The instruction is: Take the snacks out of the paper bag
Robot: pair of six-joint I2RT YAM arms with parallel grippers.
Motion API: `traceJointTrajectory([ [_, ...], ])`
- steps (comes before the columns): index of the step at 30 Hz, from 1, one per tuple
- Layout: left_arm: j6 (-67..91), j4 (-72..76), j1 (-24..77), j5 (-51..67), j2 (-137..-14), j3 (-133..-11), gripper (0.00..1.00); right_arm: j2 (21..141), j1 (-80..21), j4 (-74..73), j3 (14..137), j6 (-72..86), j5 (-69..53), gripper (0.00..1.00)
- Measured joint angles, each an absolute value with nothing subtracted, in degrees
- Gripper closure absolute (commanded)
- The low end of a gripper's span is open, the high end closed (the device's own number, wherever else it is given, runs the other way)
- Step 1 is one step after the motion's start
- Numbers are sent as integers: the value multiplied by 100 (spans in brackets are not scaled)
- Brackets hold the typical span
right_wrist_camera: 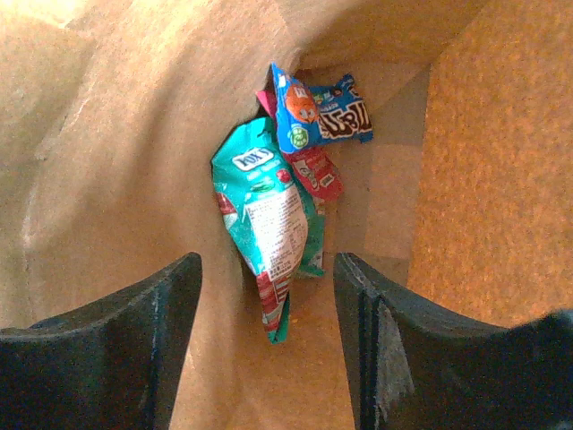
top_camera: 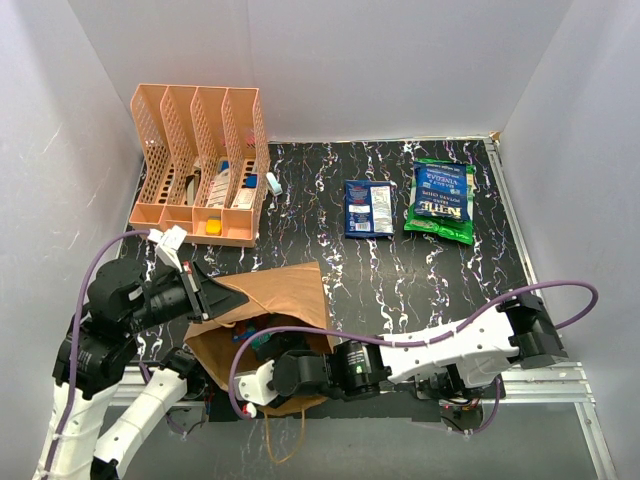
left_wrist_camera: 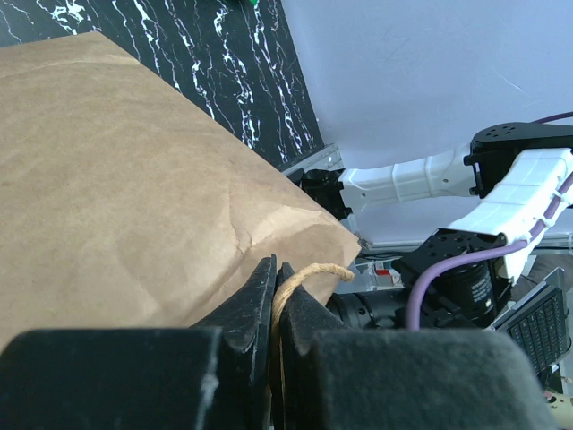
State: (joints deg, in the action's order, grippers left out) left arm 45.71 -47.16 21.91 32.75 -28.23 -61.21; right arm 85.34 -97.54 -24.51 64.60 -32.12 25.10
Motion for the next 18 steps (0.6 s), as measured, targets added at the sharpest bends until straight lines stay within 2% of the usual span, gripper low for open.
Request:
traceJointTrajectory([
  [9,4552,-4818,2191,3260,-2845,-6305,100,9354,-9662,-2827,6587,-3317,2602,30],
  [18,4519,-4794,2191,3240,-2917,-6377,100,9856,-9089,-2982,6943,-3319,2816,28],
])
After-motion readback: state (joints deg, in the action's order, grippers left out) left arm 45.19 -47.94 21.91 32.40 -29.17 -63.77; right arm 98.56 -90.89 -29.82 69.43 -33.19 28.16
